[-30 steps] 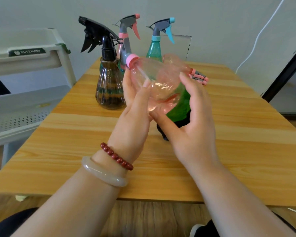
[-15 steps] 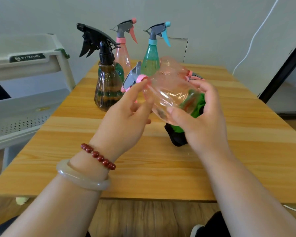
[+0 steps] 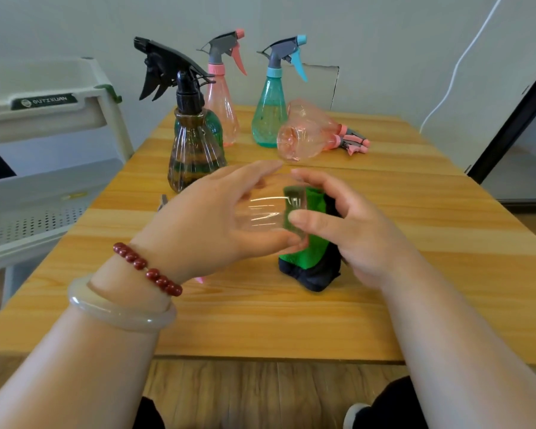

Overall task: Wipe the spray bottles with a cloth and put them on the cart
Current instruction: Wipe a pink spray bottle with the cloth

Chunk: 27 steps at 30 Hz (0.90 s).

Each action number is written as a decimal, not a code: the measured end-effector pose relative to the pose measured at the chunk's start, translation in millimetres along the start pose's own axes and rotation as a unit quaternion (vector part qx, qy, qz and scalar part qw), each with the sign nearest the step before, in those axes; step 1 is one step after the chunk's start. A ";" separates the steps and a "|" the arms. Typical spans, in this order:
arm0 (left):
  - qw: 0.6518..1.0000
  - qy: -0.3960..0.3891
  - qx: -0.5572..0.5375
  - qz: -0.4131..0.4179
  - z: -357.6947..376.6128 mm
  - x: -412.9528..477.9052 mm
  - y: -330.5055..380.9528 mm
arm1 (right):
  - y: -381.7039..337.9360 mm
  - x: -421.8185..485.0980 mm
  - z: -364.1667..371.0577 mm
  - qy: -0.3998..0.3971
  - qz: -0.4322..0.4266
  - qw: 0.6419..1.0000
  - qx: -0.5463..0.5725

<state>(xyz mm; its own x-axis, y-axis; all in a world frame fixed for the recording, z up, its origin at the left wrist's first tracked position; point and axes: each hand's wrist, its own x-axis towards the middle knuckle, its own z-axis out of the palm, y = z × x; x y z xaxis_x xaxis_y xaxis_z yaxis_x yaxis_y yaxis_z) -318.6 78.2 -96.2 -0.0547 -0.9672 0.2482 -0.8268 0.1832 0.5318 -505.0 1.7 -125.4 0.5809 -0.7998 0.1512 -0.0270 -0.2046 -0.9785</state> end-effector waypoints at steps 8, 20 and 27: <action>0.992 -0.013 0.103 -0.070 2.5 1.3 -15.2 | 0.5 6.6 -7.9 0.195 0.017 0.976 -0.101; 0.985 0.099 0.136 -0.029 26.4 9.3 -5.7 | -4.4 8.3 35.5 0.257 -0.032 0.951 -0.171; 0.984 0.130 0.105 -0.053 32.4 14.7 -7.5 | -5.6 7.6 50.6 0.197 0.067 0.976 0.066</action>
<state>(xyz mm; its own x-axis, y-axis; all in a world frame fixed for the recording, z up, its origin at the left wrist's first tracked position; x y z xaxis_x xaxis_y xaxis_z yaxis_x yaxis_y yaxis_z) -331.4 56.9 -122.8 0.1606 -0.8958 0.4145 -0.9191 0.0173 0.3936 -459.2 25.3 -125.8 0.2202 -0.9747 0.0374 0.0385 -0.0296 -0.9988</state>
